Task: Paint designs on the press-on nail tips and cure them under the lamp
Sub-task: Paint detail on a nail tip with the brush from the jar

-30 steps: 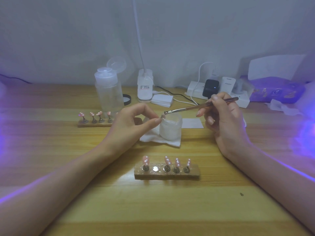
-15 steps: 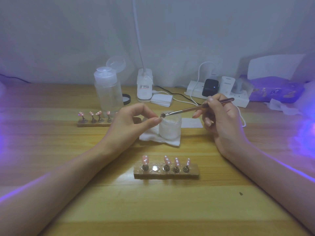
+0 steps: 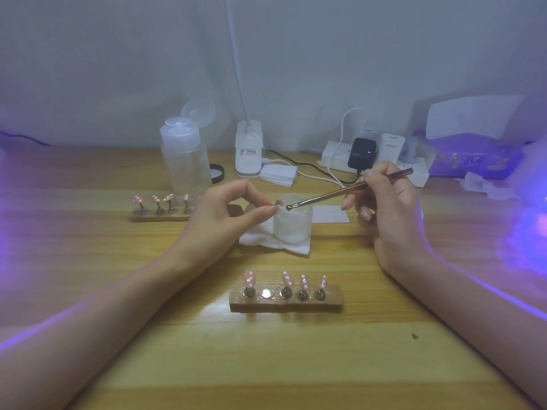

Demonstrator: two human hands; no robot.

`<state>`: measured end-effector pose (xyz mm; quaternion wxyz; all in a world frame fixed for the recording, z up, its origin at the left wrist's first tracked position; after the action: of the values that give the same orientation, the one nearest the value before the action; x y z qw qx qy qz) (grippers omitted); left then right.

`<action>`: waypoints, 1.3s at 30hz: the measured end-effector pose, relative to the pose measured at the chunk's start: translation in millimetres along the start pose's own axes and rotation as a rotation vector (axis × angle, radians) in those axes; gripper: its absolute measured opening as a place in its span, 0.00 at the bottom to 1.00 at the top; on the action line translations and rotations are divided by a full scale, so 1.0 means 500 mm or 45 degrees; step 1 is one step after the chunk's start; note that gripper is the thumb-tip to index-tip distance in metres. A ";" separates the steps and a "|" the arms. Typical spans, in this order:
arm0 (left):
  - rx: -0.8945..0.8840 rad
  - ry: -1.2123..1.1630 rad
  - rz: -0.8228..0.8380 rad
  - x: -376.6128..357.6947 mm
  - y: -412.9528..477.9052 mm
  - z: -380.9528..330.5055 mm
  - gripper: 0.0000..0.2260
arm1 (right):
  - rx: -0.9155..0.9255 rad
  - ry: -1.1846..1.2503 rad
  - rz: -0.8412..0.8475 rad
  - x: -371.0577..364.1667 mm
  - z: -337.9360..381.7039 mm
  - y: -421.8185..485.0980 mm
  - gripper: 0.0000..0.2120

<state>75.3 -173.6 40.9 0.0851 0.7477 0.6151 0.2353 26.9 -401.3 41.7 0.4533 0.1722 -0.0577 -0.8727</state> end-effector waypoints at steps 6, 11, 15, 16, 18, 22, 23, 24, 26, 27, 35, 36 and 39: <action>-0.083 0.010 0.036 -0.001 -0.002 -0.010 0.06 | -0.004 0.030 -0.183 0.041 0.013 0.016 0.14; -0.121 0.033 0.027 -0.002 -0.003 -0.012 0.06 | -0.020 0.088 -0.230 0.058 0.018 0.022 0.20; -0.132 0.030 0.028 -0.002 -0.003 -0.014 0.06 | 0.043 0.214 -0.080 0.033 0.031 0.019 0.10; -0.133 0.036 0.025 -0.002 -0.002 -0.013 0.06 | 0.070 0.211 -0.034 0.026 0.034 0.017 0.08; -0.135 0.045 0.023 -0.002 -0.002 -0.012 0.06 | 0.125 0.175 0.023 0.018 0.040 0.011 0.09; -0.144 0.049 0.028 -0.002 -0.004 -0.014 0.06 | 0.225 0.124 0.046 0.021 0.053 0.007 0.09; -0.143 0.045 0.026 -0.002 -0.004 -0.015 0.06 | 0.248 0.120 0.049 0.022 0.056 0.008 0.10; -0.139 0.039 0.023 -0.001 -0.003 -0.014 0.07 | 0.270 0.113 0.051 0.023 0.059 0.008 0.12; -0.131 0.030 0.018 0.000 -0.002 -0.013 0.07 | 0.307 0.094 0.055 0.026 0.064 0.009 0.14; -0.131 0.029 0.020 -0.001 -0.002 -0.014 0.07 | 0.317 0.089 0.052 0.027 0.065 0.009 0.14; -0.145 0.042 0.009 0.003 0.000 -0.009 0.06 | 0.036 0.267 0.015 0.019 0.029 0.012 0.06; -0.146 0.039 0.004 0.004 0.000 -0.008 0.06 | -0.017 0.250 0.032 0.011 0.017 0.008 0.07; -0.161 0.044 -0.001 0.003 0.000 -0.011 0.05 | -0.107 0.209 0.111 -0.014 -0.006 -0.004 0.10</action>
<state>73.2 -173.0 45.9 0.1217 0.7365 0.6005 0.2866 30.0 -394.3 40.0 0.5010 0.2212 0.0090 -0.8366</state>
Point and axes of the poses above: each hand's wrist, its own y-axis towards the middle knuckle, its own x-axis out of the back of the hand, z = x × y, the point moved 9 cm from there along y, towards the middle knuckle, and after that the axes turned 11 degrees about -z, right-handed, at the moved point
